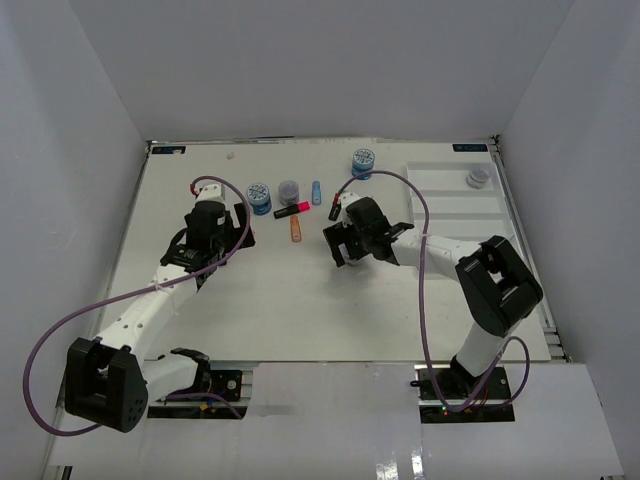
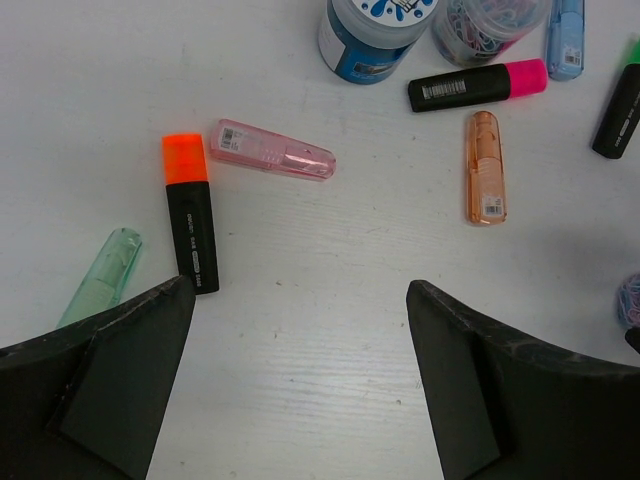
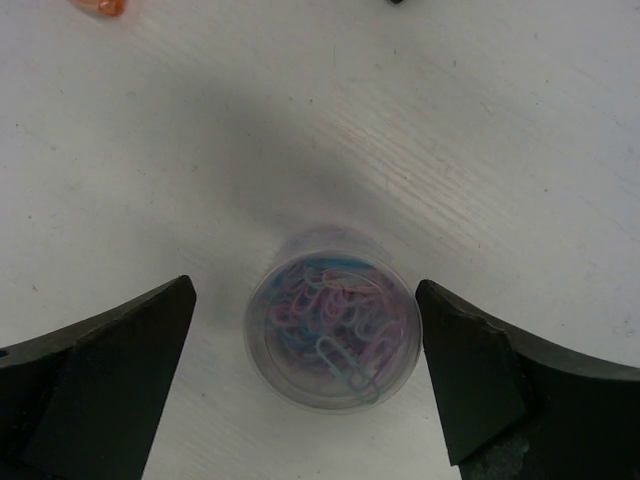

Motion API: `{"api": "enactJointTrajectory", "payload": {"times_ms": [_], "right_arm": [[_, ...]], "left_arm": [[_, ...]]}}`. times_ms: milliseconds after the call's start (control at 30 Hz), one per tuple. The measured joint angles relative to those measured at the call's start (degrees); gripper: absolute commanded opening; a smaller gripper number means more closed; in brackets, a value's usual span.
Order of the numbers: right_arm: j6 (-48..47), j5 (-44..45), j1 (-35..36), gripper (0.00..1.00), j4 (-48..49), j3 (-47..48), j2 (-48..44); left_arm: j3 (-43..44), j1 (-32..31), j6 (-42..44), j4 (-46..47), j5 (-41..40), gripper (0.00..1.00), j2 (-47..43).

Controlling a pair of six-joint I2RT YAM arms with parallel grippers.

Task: Sort the stationery into containers
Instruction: Pick up the stationery from the center of the board.

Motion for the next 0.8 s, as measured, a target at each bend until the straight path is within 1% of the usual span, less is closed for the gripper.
{"api": "enactJointTrajectory", "payload": {"times_ms": [67,100,167,200,300,367,400,467,567,667,800], "right_arm": [[0.39,0.07,0.11,0.86,-0.28,0.00,0.63],[0.52,0.20,0.09,0.78,-0.46,0.00,0.68],[0.72,0.59,0.09,0.68,-0.55,0.02,0.66],[0.98,0.76,0.09,0.62,-0.59,0.02,0.66],[1.62,1.62,0.09,0.54,-1.03,0.02,0.46],[1.55,2.86,0.09,0.52,-2.16,0.02,-0.15],[1.42,3.63,-0.04,0.49,-2.69,0.02,-0.72],[0.87,4.66,-0.35,0.48,-3.82,0.26,-1.86],[-0.39,5.86,-2.97,0.48,-6.16,2.64,-3.54],[-1.44,5.88,-9.35,0.49,-6.47,6.32,-4.48],[-1.99,6.05,-20.04,0.50,-6.58,11.78,-4.33]], "left_arm": [[0.00,0.00,0.09,0.04,0.00,0.98,0.02],[0.00,0.00,0.11,0.07,0.00,0.98,0.02],[0.00,0.00,0.11,0.11,0.00,0.98,0.02],[0.00,0.00,0.13,0.13,0.00,0.98,0.02],[0.00,0.00,0.13,0.11,0.04,0.98,0.02],[0.00,0.00,0.13,0.13,0.09,0.98,0.09],[0.00,0.00,0.13,0.11,0.09,0.98,0.17],[0.00,0.00,0.13,0.11,0.11,0.98,0.37],[0.00,0.00,0.13,0.11,0.11,0.98,0.57],[0.00,0.00,0.13,0.11,0.15,0.98,0.57],[0.00,0.00,0.13,0.11,0.39,0.98,0.57]]}}
